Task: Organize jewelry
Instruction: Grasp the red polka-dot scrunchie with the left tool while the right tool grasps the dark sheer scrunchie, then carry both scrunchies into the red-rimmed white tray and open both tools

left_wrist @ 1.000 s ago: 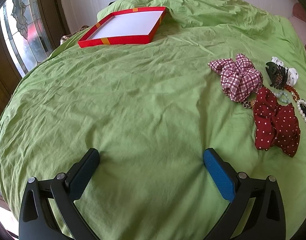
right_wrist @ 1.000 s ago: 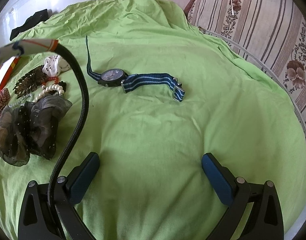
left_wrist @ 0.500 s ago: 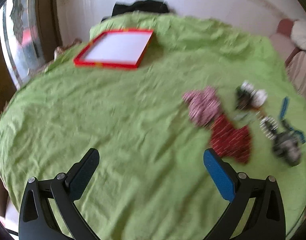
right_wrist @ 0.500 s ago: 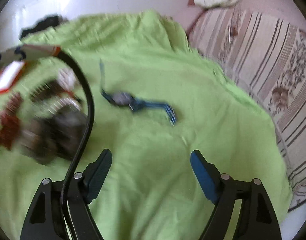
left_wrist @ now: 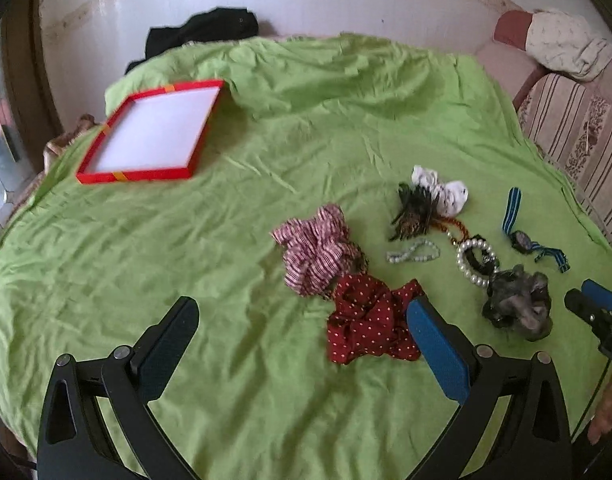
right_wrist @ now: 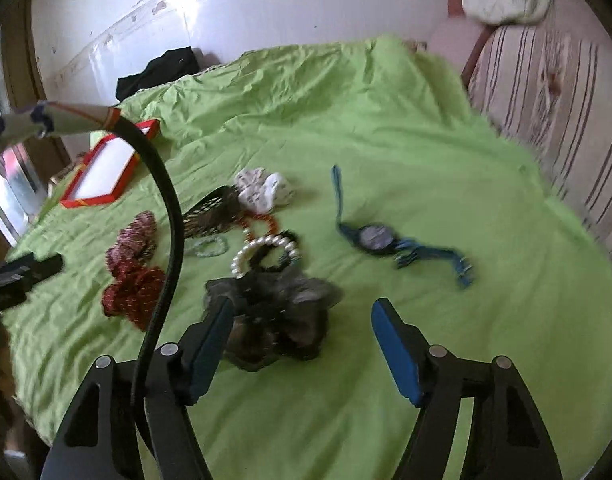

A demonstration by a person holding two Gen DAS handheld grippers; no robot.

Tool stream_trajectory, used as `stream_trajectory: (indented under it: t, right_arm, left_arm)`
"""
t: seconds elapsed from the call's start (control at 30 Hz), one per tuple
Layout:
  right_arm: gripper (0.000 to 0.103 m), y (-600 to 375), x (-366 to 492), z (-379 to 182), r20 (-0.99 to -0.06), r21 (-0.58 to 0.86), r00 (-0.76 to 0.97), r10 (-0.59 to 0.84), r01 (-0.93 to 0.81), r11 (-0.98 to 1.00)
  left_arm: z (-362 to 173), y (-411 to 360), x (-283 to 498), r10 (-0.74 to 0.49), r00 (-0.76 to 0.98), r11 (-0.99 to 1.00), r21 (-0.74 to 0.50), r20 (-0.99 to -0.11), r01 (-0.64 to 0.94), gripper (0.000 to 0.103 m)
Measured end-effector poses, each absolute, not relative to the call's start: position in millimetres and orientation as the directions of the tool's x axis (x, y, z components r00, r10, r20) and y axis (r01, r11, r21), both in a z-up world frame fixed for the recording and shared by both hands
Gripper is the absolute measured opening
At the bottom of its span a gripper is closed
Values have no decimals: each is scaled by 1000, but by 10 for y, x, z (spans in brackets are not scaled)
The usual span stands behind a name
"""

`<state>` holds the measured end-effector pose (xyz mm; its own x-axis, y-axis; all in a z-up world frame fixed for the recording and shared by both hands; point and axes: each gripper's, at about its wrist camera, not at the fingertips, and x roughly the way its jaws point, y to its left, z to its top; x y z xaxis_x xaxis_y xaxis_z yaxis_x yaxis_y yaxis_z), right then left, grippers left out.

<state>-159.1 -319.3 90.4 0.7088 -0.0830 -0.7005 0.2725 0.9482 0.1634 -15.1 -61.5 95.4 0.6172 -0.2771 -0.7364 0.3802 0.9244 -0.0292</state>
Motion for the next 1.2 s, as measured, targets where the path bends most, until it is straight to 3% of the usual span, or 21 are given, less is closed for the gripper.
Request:
stream_trajectory:
  t: [0.13, 0.5, 0.6, 0.67, 0.7, 0.77, 0.83, 0.93, 1.2]
  right_arm:
    - [76, -3090, -1534, 797, -698, 140, 714, -59, 216, 966]
    - [76, -2903, -1275, 522, -714, 96, 700, -26, 134, 986]
    - [76, -2885, -1237, 475, -718, 74, 695, -44, 139, 988]
    - [72, -2869, -1219, 448, -722, 53, 689, -63, 145, 988]
    - [69, -2860, -1215, 438, -725, 43, 686, -70, 146, 988]
    - [50, -2854, -1216, 428, -730, 30, 679, -78, 147, 989]
    - [37, -2855, -1219, 428, -736, 30, 673, -76, 145, 989]
    - [23, -2884, -1262, 468, -738, 65, 673, -48, 141, 988]
    - [19, -2918, -1565, 789, -693, 146, 721, 1, 139, 979]
  left_arm:
    - [717, -715, -96, -327, 565, 915, -105, -757, 389, 103]
    - [334, -1041, -20, -384, 472, 885, -170, -794, 433, 103]
    - [267, -1096, -10, -390, 443, 879, -184, -807, 440, 90]
    - [216, -1138, -2, -386, 412, 876, -188, -825, 445, 57]
    - [182, -1161, -4, -377, 399, 876, -182, -836, 447, 52]
    - [184, -1166, -39, -362, 420, 879, -155, -833, 451, 33]
    - [228, -1148, -82, -360, 425, 879, -148, -830, 454, 22]
    - [334, -1091, -175, -394, 425, 866, -175, -815, 469, 19]
    - [872, -905, -641, -481, 459, 825, -207, -747, 527, 18]
